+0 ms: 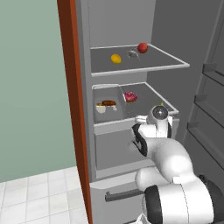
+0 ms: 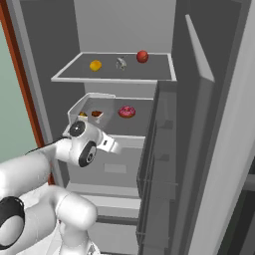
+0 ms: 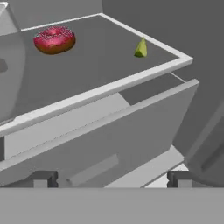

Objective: Place the tupperware on the second highest shelf of the fridge. Make space for the tupperware among the existing items by rearranging them on the shelves if needed. Close the fridge door when finished.

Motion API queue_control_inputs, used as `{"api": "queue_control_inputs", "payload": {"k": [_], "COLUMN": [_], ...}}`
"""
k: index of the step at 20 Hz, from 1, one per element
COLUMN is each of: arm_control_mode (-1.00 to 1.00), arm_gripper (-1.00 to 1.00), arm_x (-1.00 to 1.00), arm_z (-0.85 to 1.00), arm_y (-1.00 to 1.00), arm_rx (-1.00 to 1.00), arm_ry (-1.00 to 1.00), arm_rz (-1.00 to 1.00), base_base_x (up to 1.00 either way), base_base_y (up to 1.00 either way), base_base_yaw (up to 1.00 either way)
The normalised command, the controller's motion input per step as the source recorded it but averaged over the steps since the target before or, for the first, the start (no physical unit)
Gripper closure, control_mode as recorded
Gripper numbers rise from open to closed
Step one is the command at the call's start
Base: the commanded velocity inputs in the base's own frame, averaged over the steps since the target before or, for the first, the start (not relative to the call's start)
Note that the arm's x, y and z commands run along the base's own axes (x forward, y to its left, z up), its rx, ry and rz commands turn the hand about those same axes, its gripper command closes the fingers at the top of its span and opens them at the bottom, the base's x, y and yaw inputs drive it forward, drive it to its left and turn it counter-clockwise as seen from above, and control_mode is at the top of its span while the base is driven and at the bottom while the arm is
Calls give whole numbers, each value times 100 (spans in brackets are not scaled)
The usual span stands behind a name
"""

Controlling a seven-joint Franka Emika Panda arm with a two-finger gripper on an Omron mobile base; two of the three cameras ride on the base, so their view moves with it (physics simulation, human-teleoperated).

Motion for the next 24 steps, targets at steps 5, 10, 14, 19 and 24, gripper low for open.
{"api": "queue_control_inputs", "payload": {"k": [5, 10, 14, 19, 24], "arm_control_mode": [-100, -100, -100, -100, -100], "arm_gripper": [-100, -100, -100, -100, -100], "arm_x": [-15, -1, -28, -38, -29], "arm_z": [13, -1, -1, 16, 36], "arm_y": [-11, -2, -1, 0, 8], "arm_rx": [-13, 0, 0, 0, -7], "arm_ry": [20, 11, 0, -3, 0], "arm_rz": [5, 13, 27, 26, 17], "base_base_x": [0, 0, 0, 0, 0], "base_base_y": [0, 0, 0, 0, 0], "base_base_yaw": [0, 0, 0, 0, 0]}}
